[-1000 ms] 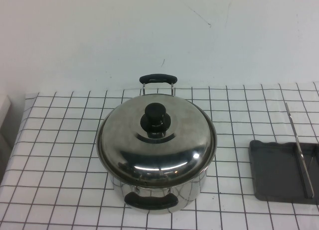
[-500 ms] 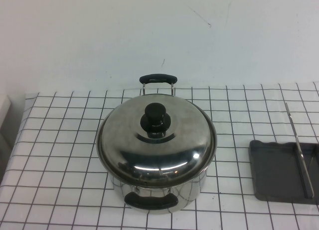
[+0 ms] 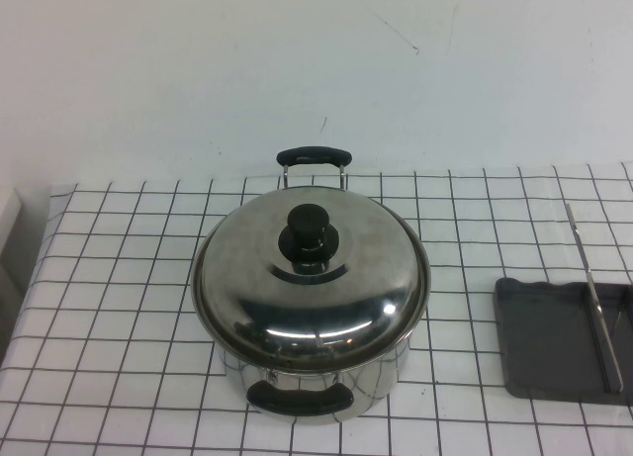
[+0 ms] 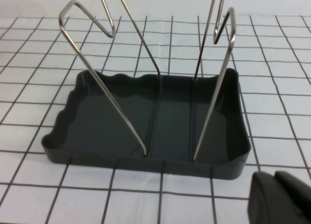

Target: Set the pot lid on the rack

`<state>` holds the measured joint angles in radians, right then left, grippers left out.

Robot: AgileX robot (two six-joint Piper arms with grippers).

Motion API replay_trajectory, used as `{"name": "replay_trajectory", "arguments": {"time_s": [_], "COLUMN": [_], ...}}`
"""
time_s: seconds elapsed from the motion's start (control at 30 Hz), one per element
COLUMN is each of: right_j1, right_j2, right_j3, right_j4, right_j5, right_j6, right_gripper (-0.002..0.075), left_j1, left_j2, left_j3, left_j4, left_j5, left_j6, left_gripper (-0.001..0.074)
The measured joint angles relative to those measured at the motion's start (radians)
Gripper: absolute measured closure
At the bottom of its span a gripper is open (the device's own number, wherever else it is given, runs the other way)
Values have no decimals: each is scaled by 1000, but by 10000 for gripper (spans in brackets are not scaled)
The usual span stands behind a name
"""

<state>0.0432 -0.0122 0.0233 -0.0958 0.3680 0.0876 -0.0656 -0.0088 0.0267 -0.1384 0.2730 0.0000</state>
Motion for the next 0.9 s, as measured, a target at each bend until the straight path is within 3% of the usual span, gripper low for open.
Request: {"name": "replay_trajectory", "arguments": {"time_s": [0.7,0.9], "right_j1": [0,0], "right_j2": [0,0], "right_j3": [0,0], "right_j4": [0,0], "right_j5": [0,0], "right_j6": [0,0], "right_gripper": [729,729], "left_j1": [0,0], "left_j2": [0,4], "left_j3": [0,-154], "left_j4": [-14,-6], "left_j5": [-27,22], "left_j6": [-5,-185], "left_gripper": [738,738]}}
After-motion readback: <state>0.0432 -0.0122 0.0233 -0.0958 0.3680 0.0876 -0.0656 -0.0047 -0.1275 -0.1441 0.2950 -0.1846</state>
